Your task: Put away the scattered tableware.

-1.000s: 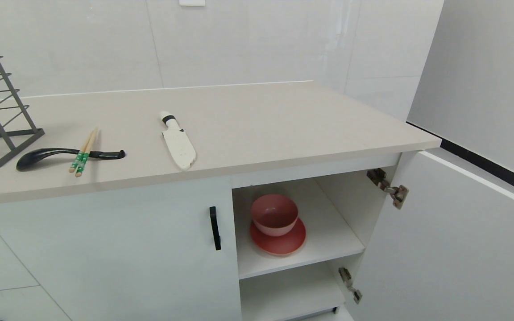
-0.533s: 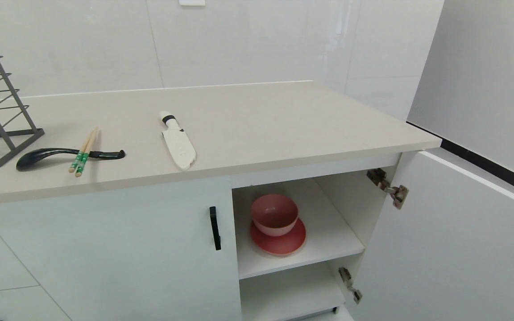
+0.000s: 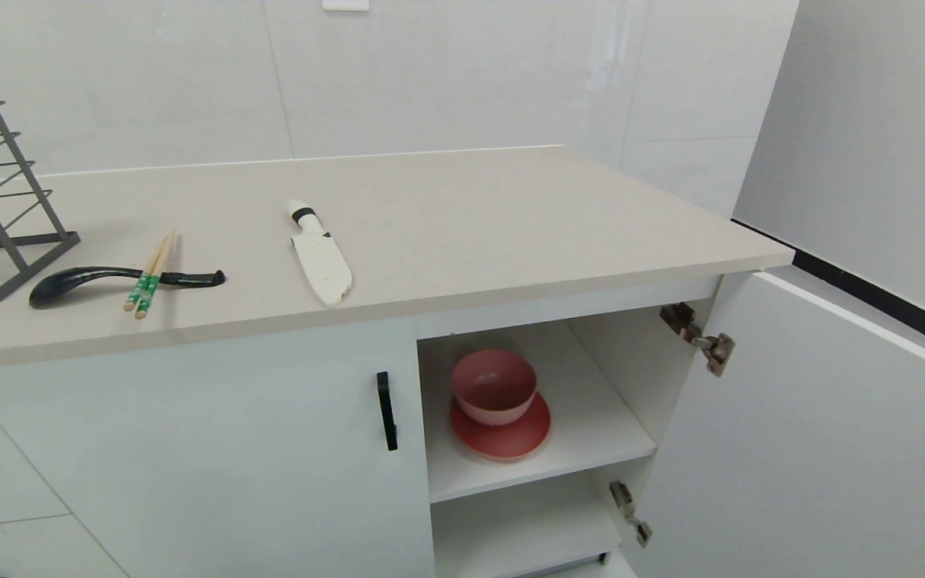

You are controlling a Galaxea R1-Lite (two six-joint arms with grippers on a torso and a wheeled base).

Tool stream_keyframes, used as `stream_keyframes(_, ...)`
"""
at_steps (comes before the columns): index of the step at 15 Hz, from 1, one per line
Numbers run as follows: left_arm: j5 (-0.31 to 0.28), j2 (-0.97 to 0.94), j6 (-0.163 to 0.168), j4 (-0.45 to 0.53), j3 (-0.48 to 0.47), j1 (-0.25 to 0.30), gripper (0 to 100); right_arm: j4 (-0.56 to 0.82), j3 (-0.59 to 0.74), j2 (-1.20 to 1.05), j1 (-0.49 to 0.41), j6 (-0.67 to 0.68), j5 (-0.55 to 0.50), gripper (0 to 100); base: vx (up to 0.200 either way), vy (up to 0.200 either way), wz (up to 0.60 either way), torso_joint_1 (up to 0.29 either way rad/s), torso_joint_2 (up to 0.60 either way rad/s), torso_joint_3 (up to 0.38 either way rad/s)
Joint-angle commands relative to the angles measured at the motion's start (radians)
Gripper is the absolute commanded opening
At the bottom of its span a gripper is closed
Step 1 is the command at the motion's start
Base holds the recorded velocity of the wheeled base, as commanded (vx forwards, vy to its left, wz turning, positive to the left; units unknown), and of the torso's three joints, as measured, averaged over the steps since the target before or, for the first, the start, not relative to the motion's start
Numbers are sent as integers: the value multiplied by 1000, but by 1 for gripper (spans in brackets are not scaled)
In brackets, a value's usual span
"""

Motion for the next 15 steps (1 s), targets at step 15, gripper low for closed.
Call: stream_keyframes(15, 15, 0, -26, -2, -1, 0, 100, 94, 0, 0, 0, 84, -64, 100, -120, -27, 0, 2, 2, 1)
